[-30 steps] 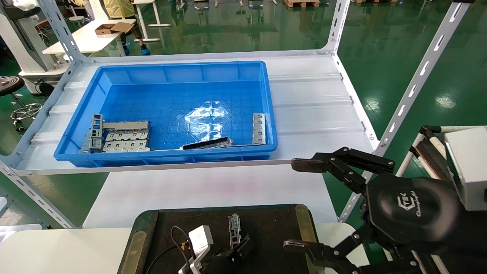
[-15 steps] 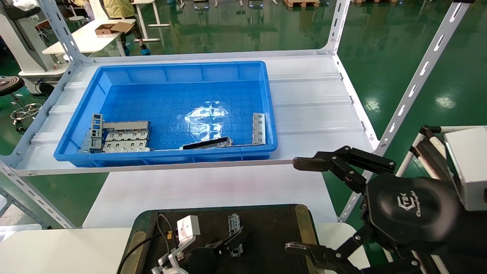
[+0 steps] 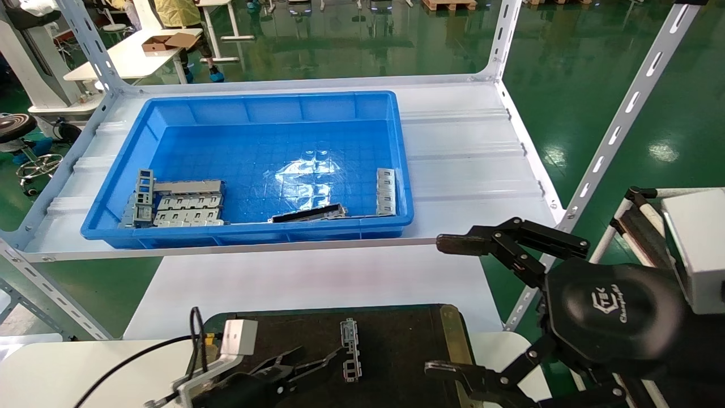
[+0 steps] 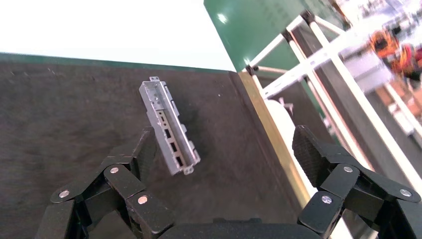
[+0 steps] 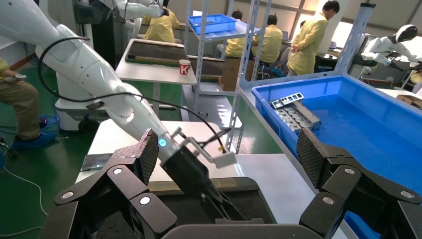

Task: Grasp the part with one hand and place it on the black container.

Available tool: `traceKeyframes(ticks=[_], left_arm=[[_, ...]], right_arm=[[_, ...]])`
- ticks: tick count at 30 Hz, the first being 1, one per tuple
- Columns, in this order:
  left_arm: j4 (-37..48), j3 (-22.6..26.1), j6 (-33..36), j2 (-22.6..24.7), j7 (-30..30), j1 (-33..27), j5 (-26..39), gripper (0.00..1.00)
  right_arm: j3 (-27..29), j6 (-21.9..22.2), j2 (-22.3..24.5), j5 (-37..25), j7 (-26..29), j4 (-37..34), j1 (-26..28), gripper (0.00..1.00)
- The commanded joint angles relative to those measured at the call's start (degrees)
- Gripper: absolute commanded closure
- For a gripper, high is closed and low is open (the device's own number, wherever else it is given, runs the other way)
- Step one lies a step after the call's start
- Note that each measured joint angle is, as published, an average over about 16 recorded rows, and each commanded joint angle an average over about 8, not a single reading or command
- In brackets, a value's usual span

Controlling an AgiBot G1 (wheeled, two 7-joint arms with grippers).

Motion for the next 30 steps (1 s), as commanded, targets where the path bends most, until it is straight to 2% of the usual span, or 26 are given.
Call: traceKeyframes(ticks=[1, 17, 23, 30], left_arm=[[0.1, -1.2, 4.0, -2.1, 1.2, 0.6, 0.8, 0.0], [0.7, -11.8, 21.0, -11.4, 14.7, 8.0, -0.1, 0.0], [1.0, -14.3, 25.7, -13.2, 17.9, 9.8, -1.7, 0.0], [1.0, -15.5, 28.0, -13.9, 19.5, 10.1, -2.4, 0.0]], right_arm=[[0.0, 0.0, 0.0, 0.0, 0.0, 0.0, 0.0, 0.0], [0.0, 0.0, 0.0, 0.0, 0.0, 0.0, 0.0, 0.0], [0.0, 0.0, 0.0, 0.0, 0.0, 0.0, 0.0, 0.0], [0.0, 0.0, 0.0, 0.0, 0.0, 0.0, 0.0, 0.0]])
